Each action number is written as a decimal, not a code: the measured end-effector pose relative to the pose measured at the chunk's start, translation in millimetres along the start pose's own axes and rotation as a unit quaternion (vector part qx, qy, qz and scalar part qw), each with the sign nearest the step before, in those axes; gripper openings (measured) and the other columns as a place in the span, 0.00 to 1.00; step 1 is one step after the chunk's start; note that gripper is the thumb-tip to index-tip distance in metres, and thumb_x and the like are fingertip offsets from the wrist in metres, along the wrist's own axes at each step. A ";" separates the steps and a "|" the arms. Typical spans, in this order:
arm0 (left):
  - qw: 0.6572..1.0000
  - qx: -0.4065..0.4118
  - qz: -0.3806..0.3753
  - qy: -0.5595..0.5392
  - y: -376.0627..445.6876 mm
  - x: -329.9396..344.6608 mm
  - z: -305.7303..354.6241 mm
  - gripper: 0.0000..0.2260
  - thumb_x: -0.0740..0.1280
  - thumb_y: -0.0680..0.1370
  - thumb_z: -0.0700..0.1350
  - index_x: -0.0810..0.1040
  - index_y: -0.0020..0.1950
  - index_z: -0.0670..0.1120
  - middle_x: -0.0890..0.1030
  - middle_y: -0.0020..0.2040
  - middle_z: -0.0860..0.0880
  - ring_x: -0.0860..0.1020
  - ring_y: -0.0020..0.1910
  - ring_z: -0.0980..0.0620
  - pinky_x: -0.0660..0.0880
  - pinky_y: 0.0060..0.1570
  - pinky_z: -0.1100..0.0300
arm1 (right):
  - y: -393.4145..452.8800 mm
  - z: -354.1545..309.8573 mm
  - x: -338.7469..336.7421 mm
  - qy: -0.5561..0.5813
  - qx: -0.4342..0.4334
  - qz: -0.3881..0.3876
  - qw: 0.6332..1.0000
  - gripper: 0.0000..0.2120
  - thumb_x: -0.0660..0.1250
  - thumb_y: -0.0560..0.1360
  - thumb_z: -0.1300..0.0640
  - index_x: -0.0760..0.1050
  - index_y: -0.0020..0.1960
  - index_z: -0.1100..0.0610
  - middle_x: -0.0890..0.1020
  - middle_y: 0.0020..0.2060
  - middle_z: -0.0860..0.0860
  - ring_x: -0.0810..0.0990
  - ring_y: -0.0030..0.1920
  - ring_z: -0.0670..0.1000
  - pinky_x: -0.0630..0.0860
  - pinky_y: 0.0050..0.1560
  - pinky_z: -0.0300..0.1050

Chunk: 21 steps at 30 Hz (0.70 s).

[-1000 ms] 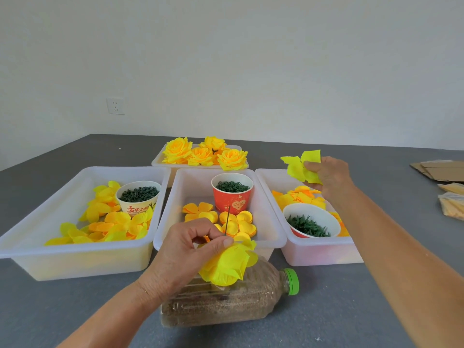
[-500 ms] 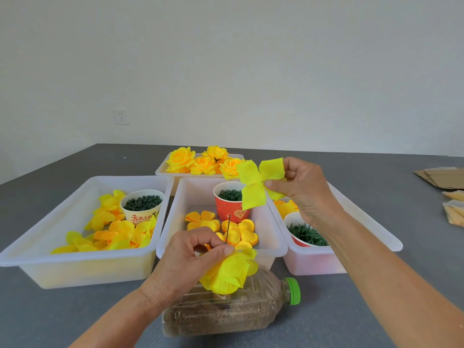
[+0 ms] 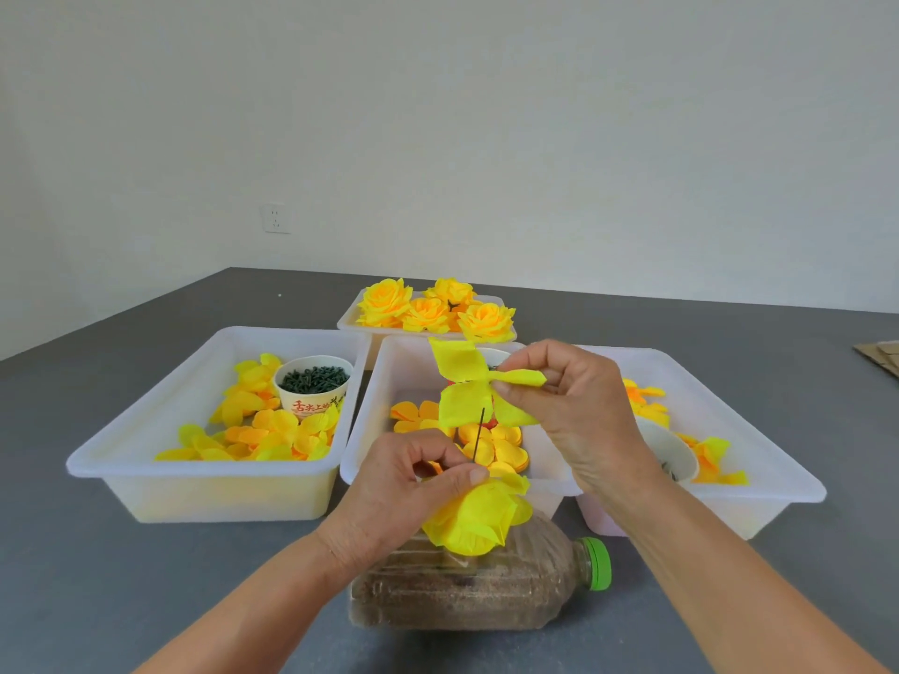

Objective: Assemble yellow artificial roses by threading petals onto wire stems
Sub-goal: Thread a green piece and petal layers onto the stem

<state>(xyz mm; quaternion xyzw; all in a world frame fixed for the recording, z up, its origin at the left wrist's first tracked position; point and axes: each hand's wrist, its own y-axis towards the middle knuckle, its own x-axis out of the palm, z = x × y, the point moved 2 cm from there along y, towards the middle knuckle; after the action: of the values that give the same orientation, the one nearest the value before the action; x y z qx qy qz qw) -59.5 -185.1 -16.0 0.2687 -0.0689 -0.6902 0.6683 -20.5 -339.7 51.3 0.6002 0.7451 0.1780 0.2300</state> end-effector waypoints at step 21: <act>1.000 -0.012 0.004 0.000 -0.4 0.2 2.1 0.06 0.72 0.70 0.47 0.80 0.33 0.53 0.80 0.33 0.55 0.74 0.35 0.58 0.71 0.38 0.60 | -21.0 2.8 4.1 0.010 0.003 -0.011 1.000 0.15 0.72 0.65 0.71 0.82 0.38 0.51 0.85 0.35 0.47 0.82 0.36 0.44 0.79 0.39 0.38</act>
<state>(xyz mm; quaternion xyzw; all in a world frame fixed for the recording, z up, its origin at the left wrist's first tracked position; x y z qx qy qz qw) -60.8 -185.8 -14.4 0.2604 -0.0616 -0.6886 0.6739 -36.7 -340.2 37.1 0.5906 0.7545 0.1789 0.2232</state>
